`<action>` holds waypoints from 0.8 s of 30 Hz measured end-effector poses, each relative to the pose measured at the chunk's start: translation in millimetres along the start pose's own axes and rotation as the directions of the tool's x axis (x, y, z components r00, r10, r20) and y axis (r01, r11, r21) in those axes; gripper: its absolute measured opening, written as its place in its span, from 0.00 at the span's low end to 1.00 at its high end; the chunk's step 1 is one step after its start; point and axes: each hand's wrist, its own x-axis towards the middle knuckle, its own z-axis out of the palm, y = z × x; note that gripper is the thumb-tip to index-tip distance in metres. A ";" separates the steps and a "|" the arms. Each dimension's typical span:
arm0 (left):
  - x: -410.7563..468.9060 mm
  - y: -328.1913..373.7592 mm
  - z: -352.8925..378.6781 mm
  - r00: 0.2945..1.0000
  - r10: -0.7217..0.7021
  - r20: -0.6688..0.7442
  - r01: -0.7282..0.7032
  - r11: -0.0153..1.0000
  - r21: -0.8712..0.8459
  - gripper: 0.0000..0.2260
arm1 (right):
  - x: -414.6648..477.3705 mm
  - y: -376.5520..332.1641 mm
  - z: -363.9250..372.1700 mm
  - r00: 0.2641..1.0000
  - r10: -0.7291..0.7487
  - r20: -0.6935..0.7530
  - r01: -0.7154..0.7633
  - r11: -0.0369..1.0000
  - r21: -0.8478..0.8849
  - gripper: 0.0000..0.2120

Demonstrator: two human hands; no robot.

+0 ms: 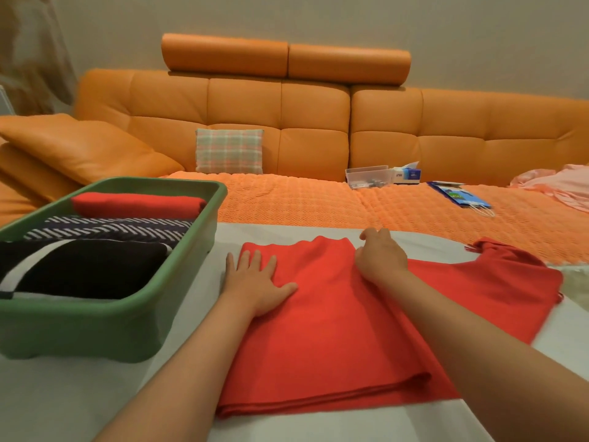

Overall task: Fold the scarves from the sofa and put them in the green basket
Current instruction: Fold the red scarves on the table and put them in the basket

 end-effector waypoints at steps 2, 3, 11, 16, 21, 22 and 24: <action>-3.2 5.7 -4.9 0.997 -0.008 -0.073 0.013 0.997 0.078 0.41 | -20.8 2.8 -11.5 0.990 0.106 0.092 -0.102 0.994 -0.046 0.17; -6.1 9.7 -6.9 0.992 0.008 -0.127 0.005 0.995 0.097 0.40 | -31.7 4.2 -16.8 0.979 0.143 0.143 -0.133 0.988 -0.077 0.18; -56.5 33.4 -2.7 0.939 0.136 -0.316 -0.141 0.990 0.007 0.28 | -93.1 -1.6 -37.4 0.957 0.094 0.275 -0.106 0.994 0.028 0.20; -78.6 33.9 -9.5 0.958 0.122 -0.259 -0.174 0.967 -0.188 0.31 | -92.8 7.8 -66.2 0.980 0.142 0.140 -0.182 0.921 0.344 0.17; -92.4 22.3 0.8 0.975 0.207 0.085 -0.202 0.977 -0.069 0.35 | -116.8 39.8 -60.4 0.935 0.156 0.319 -0.154 0.988 -0.034 0.15; -92.9 20.6 3.0 0.973 0.212 0.090 -0.209 0.977 -0.047 0.36 | -117.8 43.8 -57.7 0.929 0.157 0.336 -0.152 0.988 -0.039 0.14; -93.8 19.2 4.2 0.971 0.222 0.085 -0.220 0.975 -0.029 0.38 | -117.1 46.2 -58.5 0.937 0.162 0.311 -0.151 0.987 -0.059 0.17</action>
